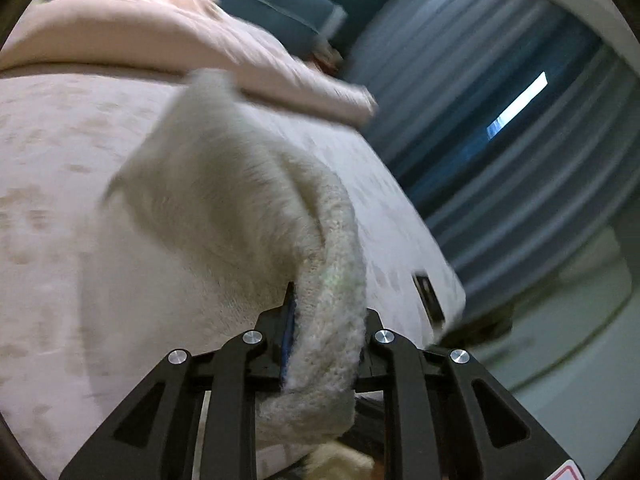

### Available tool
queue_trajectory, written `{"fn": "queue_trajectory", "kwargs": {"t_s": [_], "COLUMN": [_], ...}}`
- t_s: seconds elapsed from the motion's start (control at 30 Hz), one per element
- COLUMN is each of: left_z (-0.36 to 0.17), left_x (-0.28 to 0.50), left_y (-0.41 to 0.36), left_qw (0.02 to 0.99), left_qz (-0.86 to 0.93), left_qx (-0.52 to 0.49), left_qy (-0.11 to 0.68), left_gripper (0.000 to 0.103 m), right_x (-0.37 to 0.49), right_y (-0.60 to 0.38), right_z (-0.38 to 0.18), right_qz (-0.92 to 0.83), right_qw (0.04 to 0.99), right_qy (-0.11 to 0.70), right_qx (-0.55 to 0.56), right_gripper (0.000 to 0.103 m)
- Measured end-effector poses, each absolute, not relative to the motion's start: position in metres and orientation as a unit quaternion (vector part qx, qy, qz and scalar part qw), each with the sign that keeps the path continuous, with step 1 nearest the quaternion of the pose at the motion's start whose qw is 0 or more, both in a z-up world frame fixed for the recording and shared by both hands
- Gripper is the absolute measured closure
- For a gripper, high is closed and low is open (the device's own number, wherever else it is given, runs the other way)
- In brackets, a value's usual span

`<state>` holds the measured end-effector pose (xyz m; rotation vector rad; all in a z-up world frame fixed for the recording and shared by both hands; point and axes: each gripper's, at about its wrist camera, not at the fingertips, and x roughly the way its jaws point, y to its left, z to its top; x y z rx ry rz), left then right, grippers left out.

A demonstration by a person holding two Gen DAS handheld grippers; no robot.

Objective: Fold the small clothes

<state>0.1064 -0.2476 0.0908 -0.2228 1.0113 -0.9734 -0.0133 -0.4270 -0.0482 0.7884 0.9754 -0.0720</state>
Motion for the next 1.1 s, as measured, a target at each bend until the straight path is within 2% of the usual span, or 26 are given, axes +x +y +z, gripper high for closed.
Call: {"fn": "queue_trajectory", "kwargs": {"t_s": [0.07,0.17,0.2,0.23,0.27,0.3,0.33,0.4,0.43,0.53,0.67,0.7,0.73,0.77,0.8,0.97,1.03,1.1], "left_z": [0.058,0.016,0.011,0.011,0.013,0.016,0.021,0.023,0.02,0.005,-0.019,-0.022,-0.025,-0.024,-0.023,0.0,0.004,0.002], "left_x": [0.094,0.072,0.065,0.06,0.053,0.044,0.038,0.028,0.028,0.038,0.052,0.052,0.055,0.056,0.056,0.051,0.051,0.051], "left_y": [-0.299,-0.337,-0.336,-0.333,-0.322,-0.31,-0.29,-0.261,-0.243,-0.204,-0.171,-0.167,-0.165,-0.164,-0.165,-0.172,-0.178,-0.189], "left_qw": [0.742,0.74,0.735,0.732,0.734,0.743,0.761,0.778,0.785,0.792,0.785,0.783,0.78,0.781,0.783,0.796,0.801,0.802], "left_qz": [-0.447,-0.404,-0.399,-0.403,-0.405,-0.398,-0.384,-0.37,-0.352,-0.304,-0.251,-0.245,-0.243,-0.24,-0.24,-0.261,-0.262,-0.264], "left_qx": [-0.067,-0.011,-0.011,-0.015,-0.016,-0.013,-0.013,-0.01,0.0,0.006,-0.047,-0.054,-0.06,-0.062,-0.063,-0.054,-0.043,-0.026], "left_qy": [0.496,0.537,0.548,0.549,0.545,0.537,0.522,0.508,0.51,0.53,0.565,0.569,0.573,0.573,0.571,0.543,0.536,0.536], "left_gripper": [0.081,0.078,0.077,0.069,0.051,0.042,0.033,0.03,0.027,0.027,0.027,0.027,0.027,0.027,0.027,0.027,0.027,0.027], "right_x": [-0.042,-0.071,-0.078,-0.082,-0.087,-0.09,-0.092,-0.082,-0.074,-0.054,-0.025,-0.014,-0.003,0.005,0.012,0.01,0.005,0.018], "right_y": [-0.451,-0.474,-0.478,-0.479,-0.481,-0.481,-0.484,-0.482,-0.482,-0.479,-0.471,-0.468,-0.466,-0.464,-0.461,-0.464,-0.476,-0.486], "right_z": [-0.057,-0.066,-0.065,-0.063,-0.058,-0.054,-0.05,-0.044,-0.043,-0.046,-0.052,-0.059,-0.064,-0.064,-0.057,0.039,0.032,-0.012], "right_qz": [-0.069,-0.103,-0.109,-0.112,-0.116,-0.11,-0.106,-0.086,-0.069,-0.048,-0.041,-0.043,-0.043,-0.038,-0.036,0.047,0.05,-0.002], "right_qw": [0.801,0.79,0.793,0.795,0.801,0.808,0.81,0.817,0.818,0.813,0.797,0.792,0.79,0.792,0.797,0.882,0.883,0.863], "right_qy": [0.454,0.449,0.443,0.439,0.43,0.419,0.413,0.399,0.395,0.399,0.438,0.452,0.463,0.473,0.481,0.343,0.322,0.387], "right_qx": [0.384,0.404,0.404,0.403,0.4,0.4,0.402,0.407,0.411,0.421,0.414,0.407,0.398,0.384,0.364,0.32,0.337,0.325], "right_gripper": [0.071,0.07,0.066,0.063,0.056,0.047,0.043,0.032,0.031,0.03,0.027,0.033,0.045,0.074,0.08,0.082,0.082,0.081]}}
